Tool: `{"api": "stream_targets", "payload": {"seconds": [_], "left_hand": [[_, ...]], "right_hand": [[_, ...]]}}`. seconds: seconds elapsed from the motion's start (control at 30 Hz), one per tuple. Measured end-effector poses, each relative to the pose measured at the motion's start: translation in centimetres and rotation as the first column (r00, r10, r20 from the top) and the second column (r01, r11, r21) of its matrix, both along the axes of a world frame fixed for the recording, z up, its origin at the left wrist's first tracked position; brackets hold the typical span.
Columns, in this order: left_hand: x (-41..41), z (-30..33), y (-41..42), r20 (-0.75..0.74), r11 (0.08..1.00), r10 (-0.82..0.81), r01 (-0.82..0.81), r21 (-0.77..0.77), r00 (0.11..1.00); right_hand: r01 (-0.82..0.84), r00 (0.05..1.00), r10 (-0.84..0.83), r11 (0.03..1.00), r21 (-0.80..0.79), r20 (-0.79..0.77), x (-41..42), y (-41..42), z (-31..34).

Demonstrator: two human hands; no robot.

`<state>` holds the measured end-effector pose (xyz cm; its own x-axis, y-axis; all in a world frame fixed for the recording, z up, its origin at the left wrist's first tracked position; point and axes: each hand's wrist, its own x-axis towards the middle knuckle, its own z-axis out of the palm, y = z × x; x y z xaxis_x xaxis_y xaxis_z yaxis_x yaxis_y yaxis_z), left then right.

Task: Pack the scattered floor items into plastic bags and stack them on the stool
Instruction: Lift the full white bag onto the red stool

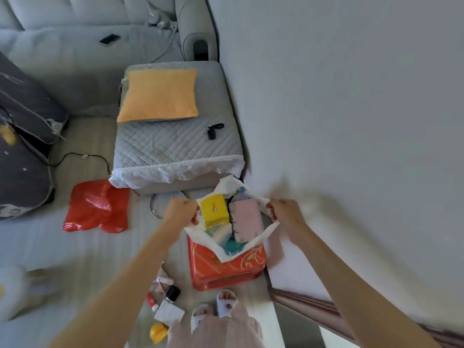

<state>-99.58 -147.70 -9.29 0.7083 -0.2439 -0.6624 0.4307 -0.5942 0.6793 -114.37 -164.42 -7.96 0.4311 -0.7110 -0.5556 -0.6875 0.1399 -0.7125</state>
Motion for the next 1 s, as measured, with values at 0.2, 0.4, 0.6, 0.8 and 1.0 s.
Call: {"api": "stream_targets", "payload": {"seconds": [0.2,0.4,0.6,0.8,1.0], "left_hand": [[3.3,1.0,-4.1,0.117,0.99,-0.139,0.134,0.05,0.983],[5.2,2.8,-9.0,0.239,0.883,-0.47,0.451,0.132,0.85],[5.3,3.1,-12.0,0.262,0.609,-0.791,0.757,0.237,0.554],[4.2,2.0,-12.8,0.294,0.512,-0.844,0.837,0.193,0.448],[3.8,1.8,-12.9,0.321,0.5,-0.846,0.842,0.203,0.425]], "right_hand": [[0.077,0.997,-0.08,0.988,0.133,0.016,1.4,-1.7,-0.1],[0.328,0.926,-0.377,0.792,0.515,-0.01,0.7,-1.0,1.3],[0.309,0.931,-0.351,0.622,0.719,-0.097,0.7,1.9,1.7],[0.346,0.875,-0.481,0.532,0.773,-0.061,-0.1,2.3,0.7],[0.353,0.809,-0.588,0.496,0.793,0.008,-2.3,3.0,0.1]]}}
